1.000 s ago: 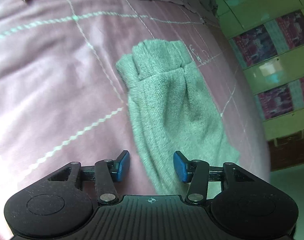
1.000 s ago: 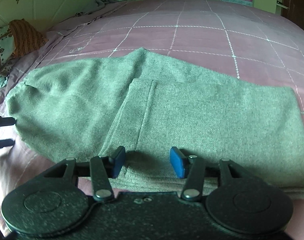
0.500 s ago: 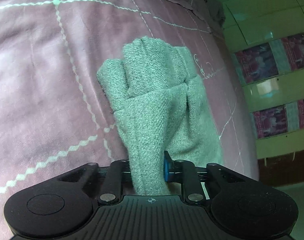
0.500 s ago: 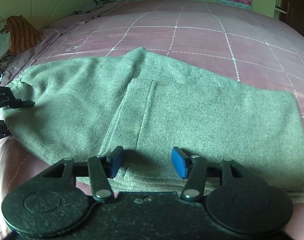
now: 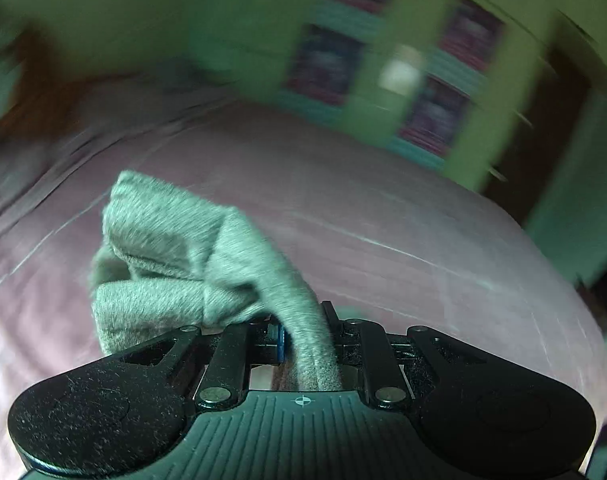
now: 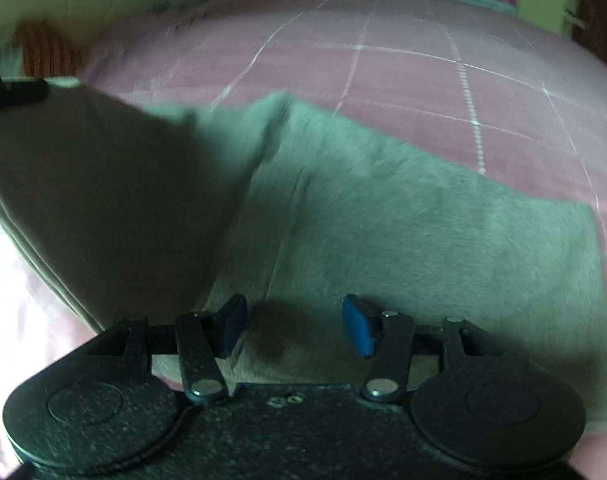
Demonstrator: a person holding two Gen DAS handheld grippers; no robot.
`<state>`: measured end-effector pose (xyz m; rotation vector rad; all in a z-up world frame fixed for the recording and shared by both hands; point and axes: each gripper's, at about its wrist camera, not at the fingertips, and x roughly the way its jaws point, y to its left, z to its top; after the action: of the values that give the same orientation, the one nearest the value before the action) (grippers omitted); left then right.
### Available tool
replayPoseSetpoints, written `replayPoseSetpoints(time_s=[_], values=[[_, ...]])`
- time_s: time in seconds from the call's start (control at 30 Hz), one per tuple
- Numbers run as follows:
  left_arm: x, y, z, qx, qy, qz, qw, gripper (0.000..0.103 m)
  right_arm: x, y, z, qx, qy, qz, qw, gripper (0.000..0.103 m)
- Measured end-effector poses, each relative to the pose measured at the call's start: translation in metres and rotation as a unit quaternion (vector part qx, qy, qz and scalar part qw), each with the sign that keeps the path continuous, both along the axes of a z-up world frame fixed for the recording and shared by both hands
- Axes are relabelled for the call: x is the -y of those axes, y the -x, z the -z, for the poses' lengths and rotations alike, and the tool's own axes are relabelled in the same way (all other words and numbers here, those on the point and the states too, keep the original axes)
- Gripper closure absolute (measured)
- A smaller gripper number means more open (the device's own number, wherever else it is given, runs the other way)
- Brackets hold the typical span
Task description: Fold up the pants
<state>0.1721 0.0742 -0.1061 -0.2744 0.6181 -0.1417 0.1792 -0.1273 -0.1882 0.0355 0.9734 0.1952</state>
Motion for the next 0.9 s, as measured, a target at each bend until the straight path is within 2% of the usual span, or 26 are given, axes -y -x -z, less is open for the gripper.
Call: replayPoseSetpoints(time_s=[0.1,0.17,0.23,0.33,0.4,0.53,0.6,0.73,0.8,0.9], values=[[0.068,0.002,-0.008,0.007,-0.045,0.089,0.9950,0.086,0.030,0.010,-0.014,0.020,-0.018,0.040,0.999,0.049],[0.120,0.007,-0.001,-0.004,-0.078,0.151,0.9854,0.086,0.058,0.017,-0.022,0.026,-0.020,0.064,0.997,0.047],[0.168,0.014,0.014,-0.022,-0.115,0.203,0.9721,0.086,0.088,0.025,-0.029,0.033,-0.022,0.091,0.995,0.045],[0.223,0.025,0.046,-0.060,-0.165,0.243,0.9541,0.083,0.139,0.039,-0.036,0.033,-0.052,0.139,0.988,0.037],[0.239,0.033,0.055,-0.068,-0.184,0.242,0.9504,0.074,0.164,0.047,-0.036,0.028,-0.082,0.159,0.984,0.035],[0.231,0.044,0.040,-0.067,-0.163,0.249,0.9523,0.072,0.186,0.059,-0.033,0.025,-0.116,0.161,0.980,0.033],[0.218,0.050,0.028,-0.059,-0.148,0.238,0.9580,0.072,0.190,0.061,-0.030,0.023,-0.133,0.154,0.979,0.032],[0.170,0.053,0.012,-0.059,-0.100,0.179,0.9770,0.072,0.189,0.062,-0.032,0.023,-0.190,0.143,0.971,0.024],[0.151,0.051,0.014,-0.068,-0.105,0.139,0.9824,0.072,0.187,0.056,-0.028,0.015,-0.220,0.142,0.965,0.023],[0.130,0.047,0.032,-0.100,-0.107,0.086,0.9855,0.072,0.180,0.046,-0.020,-0.009,-0.236,0.146,0.961,0.025]])
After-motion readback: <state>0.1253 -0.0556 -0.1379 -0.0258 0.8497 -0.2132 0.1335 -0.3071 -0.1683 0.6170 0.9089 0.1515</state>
